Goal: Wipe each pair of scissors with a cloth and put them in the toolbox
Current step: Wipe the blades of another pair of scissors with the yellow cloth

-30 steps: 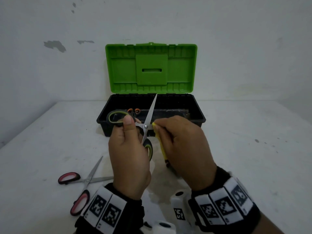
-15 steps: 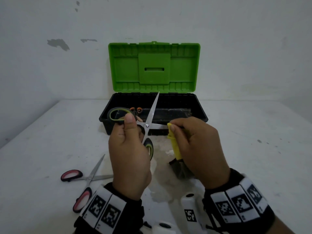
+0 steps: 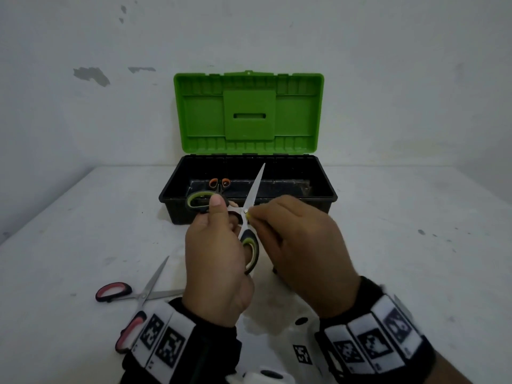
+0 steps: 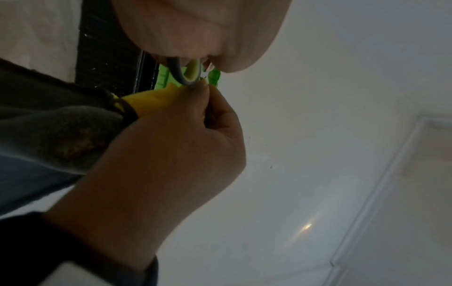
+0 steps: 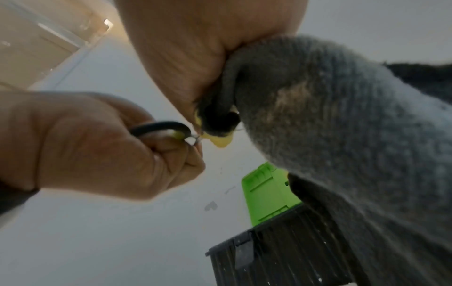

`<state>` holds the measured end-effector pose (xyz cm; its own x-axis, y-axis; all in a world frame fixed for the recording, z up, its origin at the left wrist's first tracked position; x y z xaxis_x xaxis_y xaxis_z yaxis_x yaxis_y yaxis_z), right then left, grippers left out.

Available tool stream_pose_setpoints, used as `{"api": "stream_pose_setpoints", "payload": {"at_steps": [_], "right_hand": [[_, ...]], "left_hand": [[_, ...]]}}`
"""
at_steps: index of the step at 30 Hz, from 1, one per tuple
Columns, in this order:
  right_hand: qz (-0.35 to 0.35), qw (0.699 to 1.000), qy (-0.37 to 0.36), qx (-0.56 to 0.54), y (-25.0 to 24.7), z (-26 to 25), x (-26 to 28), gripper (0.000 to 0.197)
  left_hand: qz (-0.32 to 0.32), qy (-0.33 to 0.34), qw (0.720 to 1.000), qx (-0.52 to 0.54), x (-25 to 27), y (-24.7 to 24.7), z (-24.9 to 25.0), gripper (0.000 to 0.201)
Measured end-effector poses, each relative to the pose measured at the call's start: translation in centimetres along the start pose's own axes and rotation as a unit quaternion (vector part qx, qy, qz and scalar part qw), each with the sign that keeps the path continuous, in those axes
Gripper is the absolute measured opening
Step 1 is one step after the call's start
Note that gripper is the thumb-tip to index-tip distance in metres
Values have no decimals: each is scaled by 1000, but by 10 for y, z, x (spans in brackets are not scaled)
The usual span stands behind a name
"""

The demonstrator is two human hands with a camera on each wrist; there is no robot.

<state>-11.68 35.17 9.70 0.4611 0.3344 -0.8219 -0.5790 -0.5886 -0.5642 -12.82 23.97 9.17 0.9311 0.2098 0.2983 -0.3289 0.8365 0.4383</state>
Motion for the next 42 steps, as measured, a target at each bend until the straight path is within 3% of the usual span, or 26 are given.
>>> {"api": "stream_pose_setpoints", "payload": {"at_steps": [7, 23, 30, 33, 36, 39, 42], "right_hand": [[29, 998, -9, 56, 11, -4, 8, 6], [28, 999, -3, 32, 9, 1, 8, 5], [18, 998, 48, 28, -7, 22, 17, 19], [-11, 996, 76, 40, -15, 35, 23, 12], [-24, 988, 148, 28, -30, 53, 26, 7], [-42, 971, 225, -65, -48, 62, 16, 6], [-62, 967, 202, -146, -56, 51, 1, 9]], "left_hand": [[8, 23, 1000, 4, 0, -1, -2, 36], [22, 32, 999, 12, -1, 0, -8, 39], [21, 33, 999, 8, -4, -4, 1, 36], [16, 45, 999, 1, -11, -11, 6, 35], [9, 68, 996, -58, -22, -23, 16, 37], [-42, 68, 984, -162, -30, -30, 27, 42], [-101, 49, 966, -233, -30, -28, 33, 48]]}}
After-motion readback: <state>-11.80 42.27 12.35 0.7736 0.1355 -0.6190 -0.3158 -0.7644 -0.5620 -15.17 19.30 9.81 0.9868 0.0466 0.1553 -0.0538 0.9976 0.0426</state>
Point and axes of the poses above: each hand's wrist, its own x-axis away from the middle knuckle, its own y-axis out of the palm, z = x × y, the point moved 2 cm from there along -x, towards the middle knuckle, and after that the axes turned 9 degrees about -y, right-handed, at the moved point
